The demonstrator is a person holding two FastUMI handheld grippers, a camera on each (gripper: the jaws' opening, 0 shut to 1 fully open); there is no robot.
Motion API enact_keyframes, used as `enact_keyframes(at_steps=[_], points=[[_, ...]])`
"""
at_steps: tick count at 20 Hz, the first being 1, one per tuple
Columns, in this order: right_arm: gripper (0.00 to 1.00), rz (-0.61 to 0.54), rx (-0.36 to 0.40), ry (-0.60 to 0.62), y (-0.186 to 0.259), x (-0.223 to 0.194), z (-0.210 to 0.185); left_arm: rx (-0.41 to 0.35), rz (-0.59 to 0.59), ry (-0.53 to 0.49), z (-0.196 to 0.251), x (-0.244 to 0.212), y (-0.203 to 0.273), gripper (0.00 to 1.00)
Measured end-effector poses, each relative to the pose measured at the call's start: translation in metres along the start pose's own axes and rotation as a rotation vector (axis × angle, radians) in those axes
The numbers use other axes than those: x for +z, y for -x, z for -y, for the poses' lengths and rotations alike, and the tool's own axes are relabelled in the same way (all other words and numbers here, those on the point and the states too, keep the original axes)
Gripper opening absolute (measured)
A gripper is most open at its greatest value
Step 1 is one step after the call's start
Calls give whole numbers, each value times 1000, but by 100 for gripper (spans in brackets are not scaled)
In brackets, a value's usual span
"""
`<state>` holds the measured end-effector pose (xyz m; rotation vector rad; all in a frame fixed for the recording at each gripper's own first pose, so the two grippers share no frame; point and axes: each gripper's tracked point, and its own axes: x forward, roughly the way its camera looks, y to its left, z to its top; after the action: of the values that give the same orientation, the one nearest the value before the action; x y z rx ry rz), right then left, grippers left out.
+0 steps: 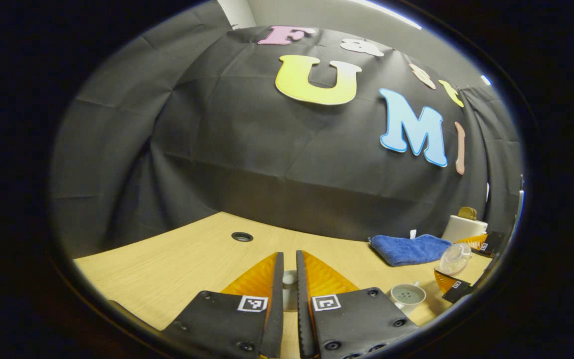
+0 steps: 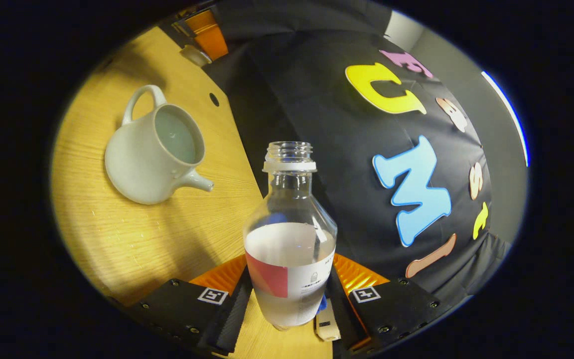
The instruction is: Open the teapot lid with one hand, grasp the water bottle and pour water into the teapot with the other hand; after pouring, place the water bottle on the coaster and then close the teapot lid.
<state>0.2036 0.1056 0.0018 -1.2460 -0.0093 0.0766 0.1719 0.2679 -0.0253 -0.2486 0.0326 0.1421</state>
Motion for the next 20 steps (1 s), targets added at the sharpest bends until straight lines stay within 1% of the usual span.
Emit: enact_keyframes(at_steps=[3,4,5,6,11,14,15,16,17,19,20], points=[[75,29,-15,114,-1,7,4,-8,5,-2,1,0,-2,22],[75,37,-15,144,-1,10,4,-11,5,0,2,0,-2,18],[75,42,-17,173,-2,11,5,-12,4,-1,2,0,-2,18],[75,48,-17,204,-3,13,5,-12,5,-1,2,1,-1,22],[75,88,-47,357,-5,27,11,-17,10,3,2,1,-3,22],[75,97,-47,428,-1,31,14,-17,6,-4,3,0,-3,22],[75,102,-51,452,-2,33,15,-18,8,-1,3,1,-3,19],[75,108,-56,476,-2,34,17,-19,12,4,3,3,-3,19],[75,116,-56,502,-3,36,18,-19,14,6,2,3,-2,22],[75,133,-60,570,-2,40,21,-22,10,3,3,1,-2,14],[75,139,-61,597,-2,41,22,-23,7,1,3,0,-2,22]])
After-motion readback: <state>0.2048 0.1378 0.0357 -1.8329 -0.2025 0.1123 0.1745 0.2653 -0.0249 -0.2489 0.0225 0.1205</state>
